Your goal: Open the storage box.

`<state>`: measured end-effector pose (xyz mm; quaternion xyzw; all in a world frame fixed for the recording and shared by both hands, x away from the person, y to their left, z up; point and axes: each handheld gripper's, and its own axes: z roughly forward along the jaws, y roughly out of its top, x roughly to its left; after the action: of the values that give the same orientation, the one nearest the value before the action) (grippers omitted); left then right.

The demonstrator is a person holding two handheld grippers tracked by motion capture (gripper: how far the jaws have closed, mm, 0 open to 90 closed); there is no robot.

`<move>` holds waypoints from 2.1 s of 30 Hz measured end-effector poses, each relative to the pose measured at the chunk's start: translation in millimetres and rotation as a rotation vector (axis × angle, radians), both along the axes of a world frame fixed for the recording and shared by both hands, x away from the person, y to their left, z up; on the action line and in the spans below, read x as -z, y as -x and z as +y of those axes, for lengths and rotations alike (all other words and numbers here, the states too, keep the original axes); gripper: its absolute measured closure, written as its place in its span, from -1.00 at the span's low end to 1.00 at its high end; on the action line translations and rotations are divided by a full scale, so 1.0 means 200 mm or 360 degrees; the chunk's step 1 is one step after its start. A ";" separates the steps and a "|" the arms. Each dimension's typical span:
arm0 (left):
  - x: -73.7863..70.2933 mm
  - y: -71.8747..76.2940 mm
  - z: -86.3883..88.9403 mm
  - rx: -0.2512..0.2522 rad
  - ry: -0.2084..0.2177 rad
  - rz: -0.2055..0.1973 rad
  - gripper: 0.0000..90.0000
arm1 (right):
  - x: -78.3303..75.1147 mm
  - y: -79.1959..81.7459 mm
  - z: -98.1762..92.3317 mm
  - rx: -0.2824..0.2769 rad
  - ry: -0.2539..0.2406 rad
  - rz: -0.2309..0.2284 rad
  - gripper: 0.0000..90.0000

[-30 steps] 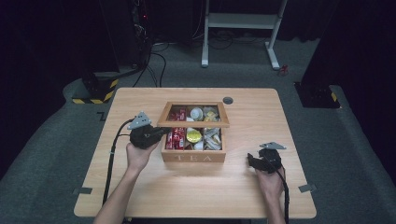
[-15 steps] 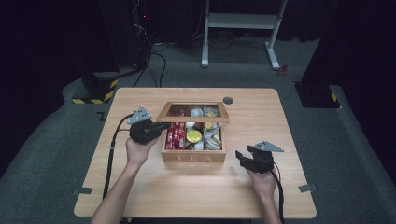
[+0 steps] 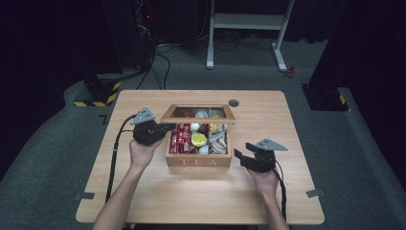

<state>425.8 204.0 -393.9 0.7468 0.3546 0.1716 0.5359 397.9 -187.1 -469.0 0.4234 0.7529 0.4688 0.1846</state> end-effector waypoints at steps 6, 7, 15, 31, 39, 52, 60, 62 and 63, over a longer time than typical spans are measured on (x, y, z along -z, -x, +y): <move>-0.01 -0.01 0.00 -0.0003 -0.0002 0.0004 1.00 | -0.03 -0.02 0.04 -0.0035 -0.0011 -0.0020 -0.11; -0.02 -0.01 0.00 -0.0004 -0.0003 0.0008 1.00 | -0.04 -0.02 0.06 -0.0054 -0.0010 -0.0037 -0.11; -0.04 -0.04 -0.01 0.0002 0.0005 0.0023 1.00 | -0.09 -0.04 0.14 -0.0119 -0.0015 -0.0056 -0.11; -0.07 -0.09 -0.03 -0.0012 -0.0002 0.0042 1.00 | -0.08 -0.10 0.35 -0.0263 0.0071 -0.0076 -0.18; -0.08 -0.11 -0.04 -0.0018 -0.0005 0.0055 1.00 | -0.08 -0.13 0.45 -0.0297 0.0111 -0.0065 -0.25; -0.09 -0.12 -0.05 -0.0016 -0.0007 0.0065 1.00 | -0.08 -0.19 0.58 -0.0337 0.0160 -0.0050 -0.26; -0.11 -0.14 -0.05 -0.0023 -0.0017 0.0072 1.00 | -0.08 -0.23 0.66 -0.0346 0.0213 -0.0007 -0.30; -0.12 -0.14 -0.05 -0.0022 -0.0019 0.0072 1.00 | -0.08 -0.24 0.67 -0.0340 0.0224 -0.0013 -0.30; -0.12 -0.14 -0.05 -0.0021 -0.0018 0.0074 1.00 | -0.07 -0.24 0.68 -0.0333 0.0227 -0.0008 -0.30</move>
<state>454.5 193.2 -370.6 0.7512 0.3710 0.1598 0.5220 446.5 -51.8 -454.1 0.3272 0.8239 0.4319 0.1661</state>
